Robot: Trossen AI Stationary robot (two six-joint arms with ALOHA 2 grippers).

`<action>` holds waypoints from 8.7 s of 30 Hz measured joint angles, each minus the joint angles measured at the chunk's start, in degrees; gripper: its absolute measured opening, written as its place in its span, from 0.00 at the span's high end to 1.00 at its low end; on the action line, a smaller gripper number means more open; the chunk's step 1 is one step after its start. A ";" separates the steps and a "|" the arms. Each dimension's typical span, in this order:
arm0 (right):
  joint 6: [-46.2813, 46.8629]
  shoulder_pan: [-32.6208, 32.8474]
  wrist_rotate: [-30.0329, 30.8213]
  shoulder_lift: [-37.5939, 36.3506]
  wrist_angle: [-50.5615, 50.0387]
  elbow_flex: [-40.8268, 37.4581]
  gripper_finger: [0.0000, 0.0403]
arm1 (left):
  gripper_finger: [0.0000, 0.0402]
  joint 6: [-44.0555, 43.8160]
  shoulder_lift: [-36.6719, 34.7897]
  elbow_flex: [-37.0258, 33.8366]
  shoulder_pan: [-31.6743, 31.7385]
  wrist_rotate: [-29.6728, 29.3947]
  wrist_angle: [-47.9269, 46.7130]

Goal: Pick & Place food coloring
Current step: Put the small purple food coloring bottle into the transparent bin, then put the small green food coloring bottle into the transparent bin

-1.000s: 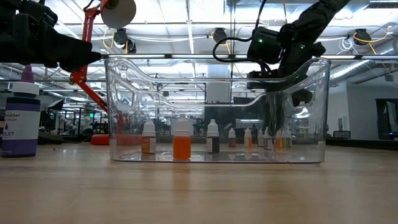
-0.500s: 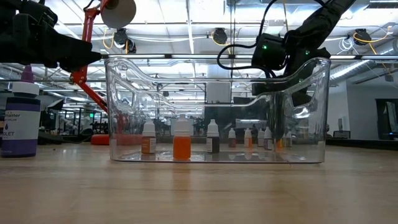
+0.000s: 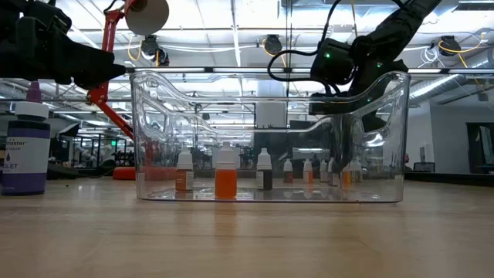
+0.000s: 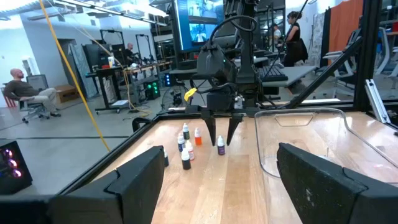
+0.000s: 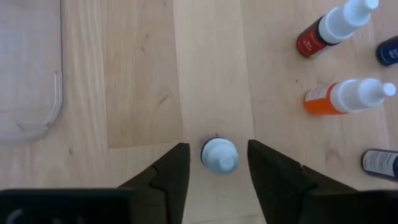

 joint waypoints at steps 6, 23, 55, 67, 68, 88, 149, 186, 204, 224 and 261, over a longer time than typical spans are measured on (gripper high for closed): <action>-0.02 0.00 0.26 0.00 -0.20 0.00 0.62 | 0.24 0.00 -0.01 0.00 0.01 0.00 0.02; -0.13 0.00 0.25 0.02 0.00 0.00 0.74 | 0.24 0.00 -0.02 0.00 0.02 0.00 0.02; 2.94 19.14 12.88 -10.57 -16.58 24.88 0.88 | 0.24 0.00 -0.01 0.00 0.02 0.00 0.02; 3.11 33.26 10.79 12.43 -16.21 39.12 0.88 | 0.24 0.00 -0.02 0.00 0.02 0.00 0.00; 3.17 33.33 9.46 13.90 -15.04 39.12 0.88 | 0.24 0.00 -0.02 -0.02 0.01 0.00 0.00; 0.01 28.83 1.27 24.79 -15.81 39.15 0.88 | 0.24 0.00 -0.01 -0.01 0.02 0.00 0.00; -4.33 26.30 -1.66 25.83 -4.51 33.00 0.80 | 0.24 0.00 0.00 -0.02 0.02 0.00 0.02; 1.54 26.45 -1.25 20.76 -6.35 32.94 0.59 | 0.24 0.00 0.00 -0.02 0.01 0.00 0.00; 13.74 24.32 32.09 -9.09 -30.44 32.96 0.61 | 0.24 0.00 -0.01 0.00 0.01 0.00 0.01; 22.08 -15.84 11.13 -12.89 -31.32 15.62 0.58 | 0.24 0.00 -0.02 -0.01 0.01 0.00 0.01; 19.24 -23.54 5.79 -6.65 -12.58 0.66 0.57 | 0.24 0.00 -0.01 0.00 0.00 0.00 0.02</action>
